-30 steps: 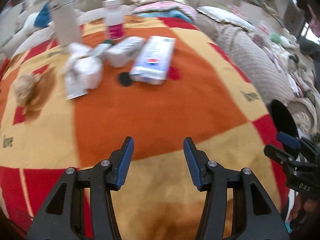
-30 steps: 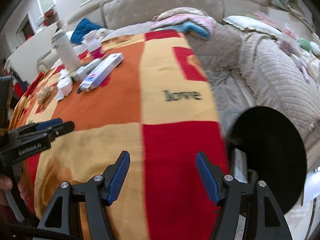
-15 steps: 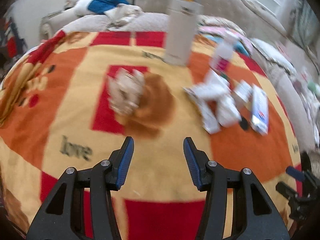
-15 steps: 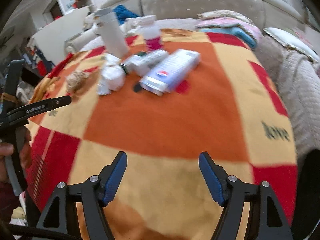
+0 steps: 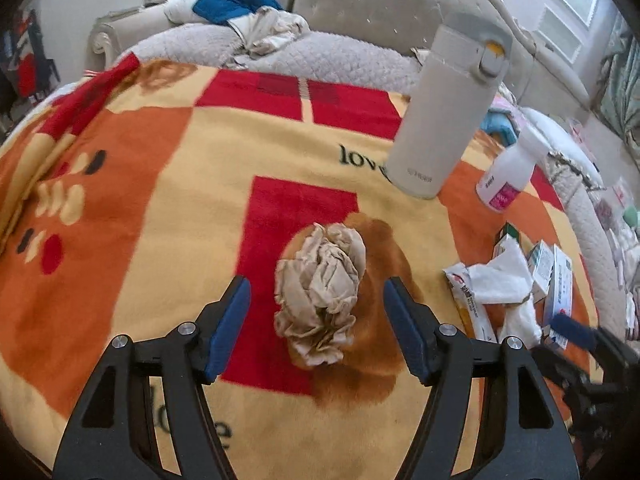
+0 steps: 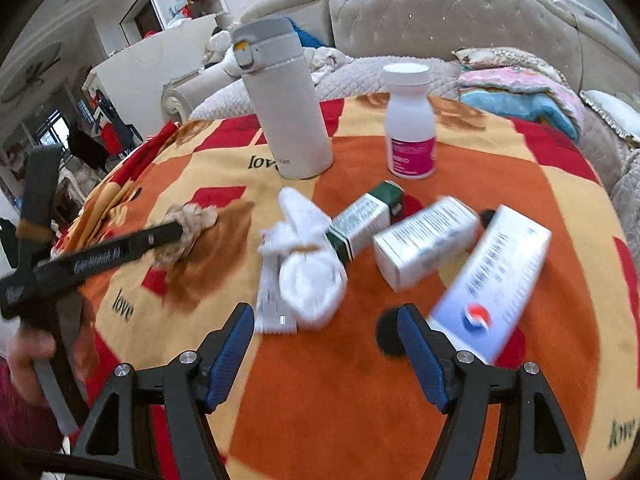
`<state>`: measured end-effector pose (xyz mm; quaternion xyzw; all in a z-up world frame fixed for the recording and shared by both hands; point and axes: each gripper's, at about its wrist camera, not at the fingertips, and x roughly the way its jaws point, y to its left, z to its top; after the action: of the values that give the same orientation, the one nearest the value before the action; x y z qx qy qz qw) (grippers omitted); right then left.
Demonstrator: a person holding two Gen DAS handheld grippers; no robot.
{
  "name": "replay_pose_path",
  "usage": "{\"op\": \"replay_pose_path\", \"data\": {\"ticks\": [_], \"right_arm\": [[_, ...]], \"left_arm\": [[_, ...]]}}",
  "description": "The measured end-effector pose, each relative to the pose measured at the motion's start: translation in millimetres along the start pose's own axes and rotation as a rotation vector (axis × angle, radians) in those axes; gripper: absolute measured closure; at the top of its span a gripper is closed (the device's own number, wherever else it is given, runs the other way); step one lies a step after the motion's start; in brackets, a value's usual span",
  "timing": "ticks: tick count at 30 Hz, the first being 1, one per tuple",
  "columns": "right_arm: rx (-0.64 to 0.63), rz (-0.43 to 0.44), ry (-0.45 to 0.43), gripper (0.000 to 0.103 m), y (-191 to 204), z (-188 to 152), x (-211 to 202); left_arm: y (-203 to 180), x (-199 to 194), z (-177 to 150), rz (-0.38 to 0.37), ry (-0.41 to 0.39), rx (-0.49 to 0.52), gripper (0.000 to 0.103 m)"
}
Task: Collect trash
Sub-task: 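Grasp the beige crumpled paper with the left tool while the right tool grasps the white tissue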
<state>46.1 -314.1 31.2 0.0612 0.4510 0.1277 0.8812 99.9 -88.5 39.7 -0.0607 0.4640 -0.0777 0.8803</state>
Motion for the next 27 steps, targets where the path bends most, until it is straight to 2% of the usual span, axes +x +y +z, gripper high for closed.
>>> {"op": "replay_pose_path", "data": {"ticks": [3,5,6,7,8,11,17,21,27], "right_arm": [[0.013,0.015,0.007,0.031,1.6,6.9,14.7],[0.022,0.031,0.001,0.033,1.0,8.9,20.0],[0.029,0.034,-0.009,0.038,-0.3,8.9,21.0],[0.034,0.045,-0.007,0.06,-2.0,9.0,22.6],[0.042,0.052,0.003,0.069,-4.1,8.8,23.9],[0.039,0.057,-0.012,0.073,-4.8,4.9,13.3],[0.014,0.058,-0.053,0.073,-3.4,-12.1,-40.0],[-0.003,0.034,-0.056,0.073,-4.5,-31.9,-69.4],[-0.016,-0.014,-0.048,0.073,-11.3,-63.8,-95.4]], "left_arm": [[-1.0,11.2,-1.4,-0.026,0.024,0.019,0.038],[-1.0,14.9,-4.4,-0.033,0.03,0.022,0.062],[0.0,17.9,-5.7,-0.02,0.045,0.02,0.075],[1.2,17.6,-6.8,-0.016,0.042,0.016,0.076],[2.4,15.1,-8.1,-0.027,0.032,0.008,0.077],[2.6,3.4,-12.8,-0.046,0.024,-0.005,0.079],[-16.6,-31.0,-34.7,-0.081,0.004,0.032,0.079],[-35.7,-50.2,-53.8,-0.107,0.002,0.047,0.079],[-65.9,-70.6,-83.7,-0.106,0.004,0.102,0.079]]}}
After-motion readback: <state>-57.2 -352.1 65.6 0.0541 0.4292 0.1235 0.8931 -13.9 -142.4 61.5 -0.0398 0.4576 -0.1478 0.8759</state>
